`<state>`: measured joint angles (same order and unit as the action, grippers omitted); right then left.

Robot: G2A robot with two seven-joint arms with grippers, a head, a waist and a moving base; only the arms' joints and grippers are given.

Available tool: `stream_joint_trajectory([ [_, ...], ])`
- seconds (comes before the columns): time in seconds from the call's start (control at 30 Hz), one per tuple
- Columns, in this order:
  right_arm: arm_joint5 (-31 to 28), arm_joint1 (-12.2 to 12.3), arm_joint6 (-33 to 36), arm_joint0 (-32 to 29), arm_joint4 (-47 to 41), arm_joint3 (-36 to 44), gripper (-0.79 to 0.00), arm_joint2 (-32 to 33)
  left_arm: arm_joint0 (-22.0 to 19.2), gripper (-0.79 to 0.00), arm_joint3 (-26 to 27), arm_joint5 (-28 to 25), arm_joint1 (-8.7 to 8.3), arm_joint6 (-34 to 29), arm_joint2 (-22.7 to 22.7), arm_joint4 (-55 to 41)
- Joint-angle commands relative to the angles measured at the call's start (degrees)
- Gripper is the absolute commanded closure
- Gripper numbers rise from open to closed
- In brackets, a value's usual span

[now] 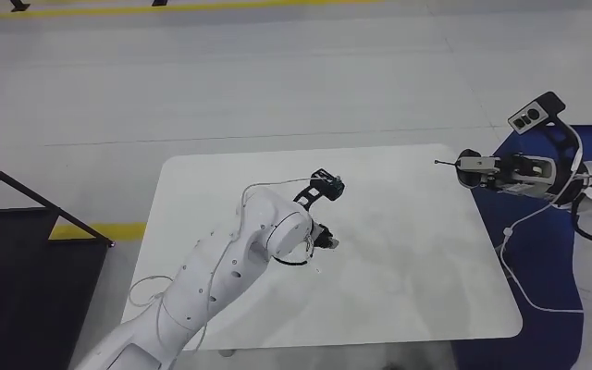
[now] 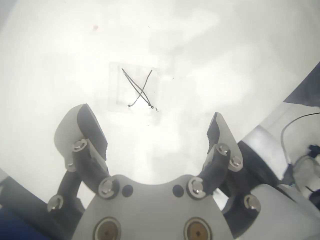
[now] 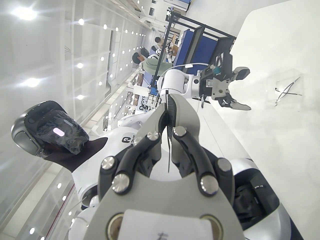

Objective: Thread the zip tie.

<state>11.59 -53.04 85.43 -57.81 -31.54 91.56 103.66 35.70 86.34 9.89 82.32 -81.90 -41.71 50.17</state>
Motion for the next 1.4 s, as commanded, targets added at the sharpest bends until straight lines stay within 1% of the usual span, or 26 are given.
stream_joint_trajectory([
  [0.0, 0.00, 0.00, 0.00, 0.00, 0.00, 0.00, 0.000, 0.00, -3.61, -0.785, -7.14, 7.30, 1.54, -2.07, 0.97, -3.83],
  [0.33, 0.00, 0.00, 0.00, 0.00, 0.00, 0.00, 0.000, 0.00, -3.61, -0.785, -7.14, 7.30, 1.54, -2.07, 0.97, -3.83],
  [0.37, 0.00, 0.00, 0.00, 0.00, 0.00, 0.00, 0.000, 0.00, -2.82, -0.785, -7.30, 6.95, 1.56, -1.09, 0.91, -4.48],
  [0.43, 0.00, 0.00, 0.00, 0.00, 0.00, 0.00, 0.000, 0.00, -2.35, -0.785, -7.87, 11.33, 1.81, 0.91, 0.28, -4.66],
  [0.5, 0.00, 0.00, 0.00, 0.00, 0.00, 0.00, 0.000, 0.00, -2.58, -0.785, -7.62, 13.79, 2.39, 1.51, 0.45, -6.21],
  [0.53, 0.00, 0.00, 0.00, 0.00, 0.00, 0.00, 0.000, 0.00, -2.79, -0.785, -8.60, 14.99, 2.67, 2.49, 0.29, -7.13],
  [0.6, 0.00, 0.00, 0.00, 0.00, 0.00, 0.00, 0.000, 0.00, -3.87, -0.785, -11.21, 15.39, 3.35, 2.89, 0.87, -8.99],
  [0.63, 0.00, 0.00, 0.00, 0.00, 0.00, 0.00, 0.000, 0.00, -4.65, -0.717, -13.72, 16.26, 3.67, 3.75, 1.24, -8.99],
  [0.7, 0.00, 0.00, 0.00, 0.00, 0.00, 0.00, 0.000, 0.00, -6.15, -0.671, -17.70, 16.32, 4.53, 3.81, 2.67, -10.50],
  [0.77, 0.00, 0.00, 0.00, 0.00, 0.00, 0.00, 0.000, 0.00, -7.45, -0.548, -21.86, 17.23, 5.29, 4.72, 3.89, -11.45],
  [0.8, 0.00, 0.00, 0.00, 0.00, 0.00, 0.00, 0.000, 0.00, -8.01, -0.533, -23.41, 17.43, 5.71, 4.91, 4.66, -11.99],
  [0.87, 0.00, 0.00, 0.00, 0.00, 0.00, 0.00, 0.000, 0.00, -9.11, -0.382, -27.17, 17.87, 6.53, 5.36, 6.14, -12.96],
  [0.9, 0.00, 0.00, 0.00, 0.00, 0.00, 0.00, 0.000, 0.00, -9.61, -0.348, -28.62, 18.02, 7.00, 5.51, 7.01, -13.45],
  [1.07, 0.00, 0.00, 0.00, 0.00, 0.00, 0.00, 0.000, 0.00, -11.90, -0.305, -34.10, 18.20, 9.15, 5.69, 9.99, -17.10],
  [1.17, 0.00, 0.00, 0.00, 0.00, 0.00, 0.00, 0.000, 0.00, -13.25, -0.286, -37.24, 18.54, 10.09, 6.03, 11.29, -17.98],
  [1.23, 0.00, 0.00, 0.00, 0.00, 0.00, 0.00, 0.000, 0.00, -13.93, -0.271, -38.48, 18.56, 10.64, 6.05, 11.98, -18.58],
  [1.37, 0.00, 0.00, 0.00, 0.00, 0.00, 0.00, 0.000, 0.00, -14.66, -0.274, -39.55, 18.94, 11.47, 6.44, 13.21, -18.39],
])
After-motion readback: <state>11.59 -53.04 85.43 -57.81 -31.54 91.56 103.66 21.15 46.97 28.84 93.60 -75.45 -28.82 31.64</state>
